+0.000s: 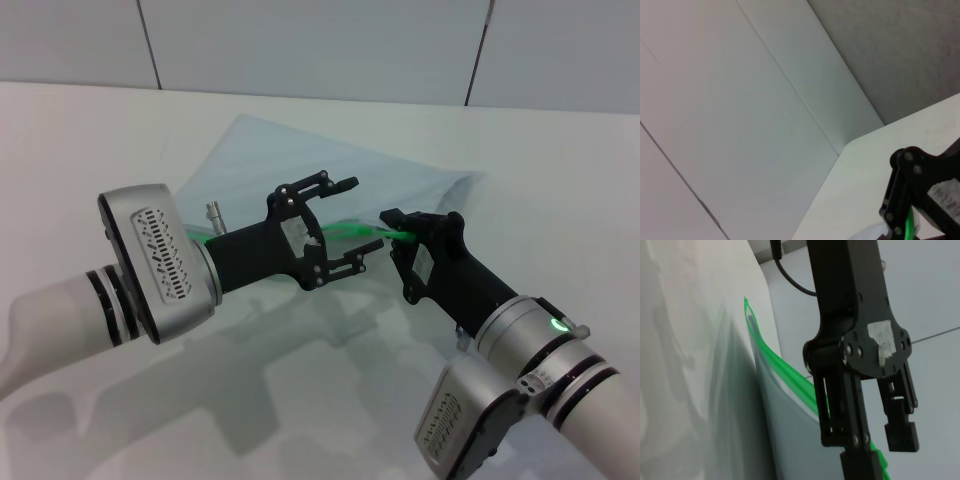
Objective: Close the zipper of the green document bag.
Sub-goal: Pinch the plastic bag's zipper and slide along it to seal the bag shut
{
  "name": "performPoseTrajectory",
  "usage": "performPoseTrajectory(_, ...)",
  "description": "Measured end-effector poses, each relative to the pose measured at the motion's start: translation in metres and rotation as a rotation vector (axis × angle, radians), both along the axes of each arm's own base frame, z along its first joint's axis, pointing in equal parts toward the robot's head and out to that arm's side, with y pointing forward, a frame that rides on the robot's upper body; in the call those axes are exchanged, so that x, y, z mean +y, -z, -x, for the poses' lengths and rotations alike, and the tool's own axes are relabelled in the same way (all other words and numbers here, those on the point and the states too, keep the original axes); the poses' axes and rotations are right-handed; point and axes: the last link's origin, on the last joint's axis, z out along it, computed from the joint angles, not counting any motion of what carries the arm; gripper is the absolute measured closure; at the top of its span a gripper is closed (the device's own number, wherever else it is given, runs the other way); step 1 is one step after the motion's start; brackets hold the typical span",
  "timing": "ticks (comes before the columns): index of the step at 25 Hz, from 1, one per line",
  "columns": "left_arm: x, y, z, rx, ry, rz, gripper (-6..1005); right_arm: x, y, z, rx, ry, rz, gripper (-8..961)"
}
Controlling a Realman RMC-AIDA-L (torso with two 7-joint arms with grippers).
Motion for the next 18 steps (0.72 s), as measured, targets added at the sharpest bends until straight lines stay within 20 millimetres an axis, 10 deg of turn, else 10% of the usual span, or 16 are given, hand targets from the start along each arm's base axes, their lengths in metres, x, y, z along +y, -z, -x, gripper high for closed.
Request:
performPoseTrajectory(10, -0.0056, 0.0044, 0.0014, 0.034, 0.039, -0.012, 400, -0.0007, 0.0006, -0.0002, -0.004, 0.000, 0.002, 905)
performPoseTrajectory(18, -0.0069, 0.0055, 0.0016, 0.050, 0.057, -0.019, 691, -0.0017, 0.0014, -0.0002, -0.015, -0.014, 0.007, 904)
